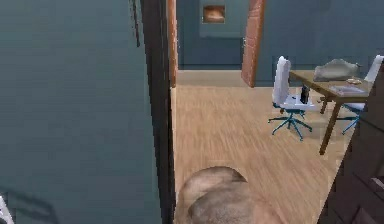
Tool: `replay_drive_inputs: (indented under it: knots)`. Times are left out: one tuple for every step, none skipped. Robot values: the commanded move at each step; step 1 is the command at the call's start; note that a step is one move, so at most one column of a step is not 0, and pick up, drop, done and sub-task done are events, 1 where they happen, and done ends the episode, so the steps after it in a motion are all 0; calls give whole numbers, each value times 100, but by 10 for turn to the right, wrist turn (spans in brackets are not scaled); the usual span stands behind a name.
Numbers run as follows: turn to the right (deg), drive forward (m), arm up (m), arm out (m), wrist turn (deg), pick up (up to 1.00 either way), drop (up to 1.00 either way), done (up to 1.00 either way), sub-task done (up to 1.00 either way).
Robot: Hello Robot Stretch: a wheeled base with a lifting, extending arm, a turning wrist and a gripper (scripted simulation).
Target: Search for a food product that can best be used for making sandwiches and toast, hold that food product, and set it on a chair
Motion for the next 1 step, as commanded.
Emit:
replay_drive_inputs:
  knots:
    - [-450, 0, 0, 0, 0, 0, 0, 0, 0]
